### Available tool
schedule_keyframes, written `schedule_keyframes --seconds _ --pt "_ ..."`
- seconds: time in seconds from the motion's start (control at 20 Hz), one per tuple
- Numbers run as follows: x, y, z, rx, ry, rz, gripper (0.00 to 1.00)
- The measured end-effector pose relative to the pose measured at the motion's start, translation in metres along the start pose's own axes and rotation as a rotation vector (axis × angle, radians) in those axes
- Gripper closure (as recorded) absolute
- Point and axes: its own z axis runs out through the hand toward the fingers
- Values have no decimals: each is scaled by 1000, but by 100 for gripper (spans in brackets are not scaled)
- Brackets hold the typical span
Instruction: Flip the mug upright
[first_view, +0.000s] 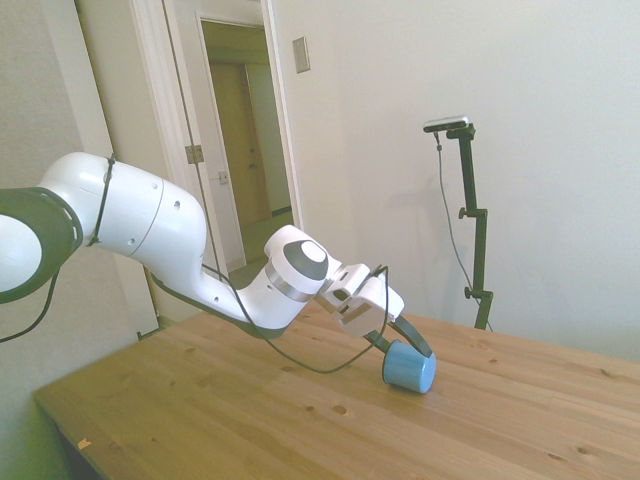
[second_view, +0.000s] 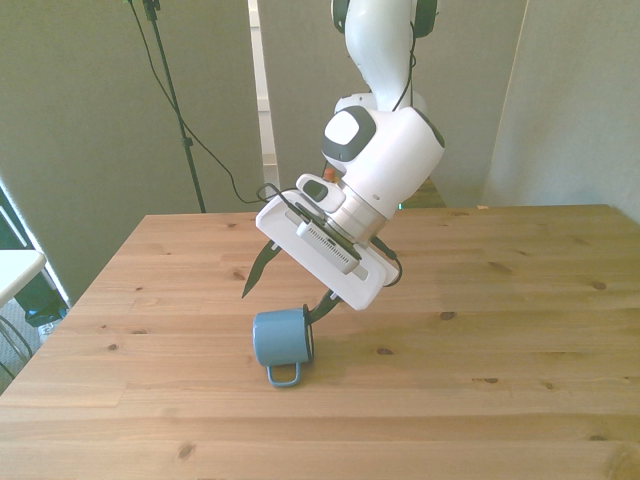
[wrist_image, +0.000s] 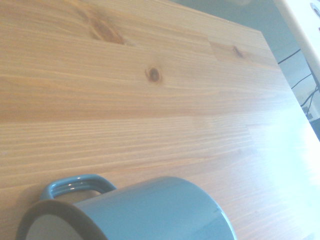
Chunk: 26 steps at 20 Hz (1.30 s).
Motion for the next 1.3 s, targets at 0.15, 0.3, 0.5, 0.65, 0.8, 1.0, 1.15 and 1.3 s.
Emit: schedule_keyframes --seconds 0.15,0.3,0.5,0.65,0.8,1.0,1.15,1.3 --pt "-2 -1 1 -1 -1 -2 100" --pt "-4 -2 3 -6 -4 -7 100" --pt "-5 -5 5 -21 -1 -9 100" --pt "-5 -9 8 -29 1 -11 100" --pt "-6 -10 10 -36 -1 -11 100" --pt "-7 -13 11 -40 -1 -12 100" --pt "-7 -15 9 -42 -3 -9 100" --pt "-7 -17 6 -48 -22 2 100"
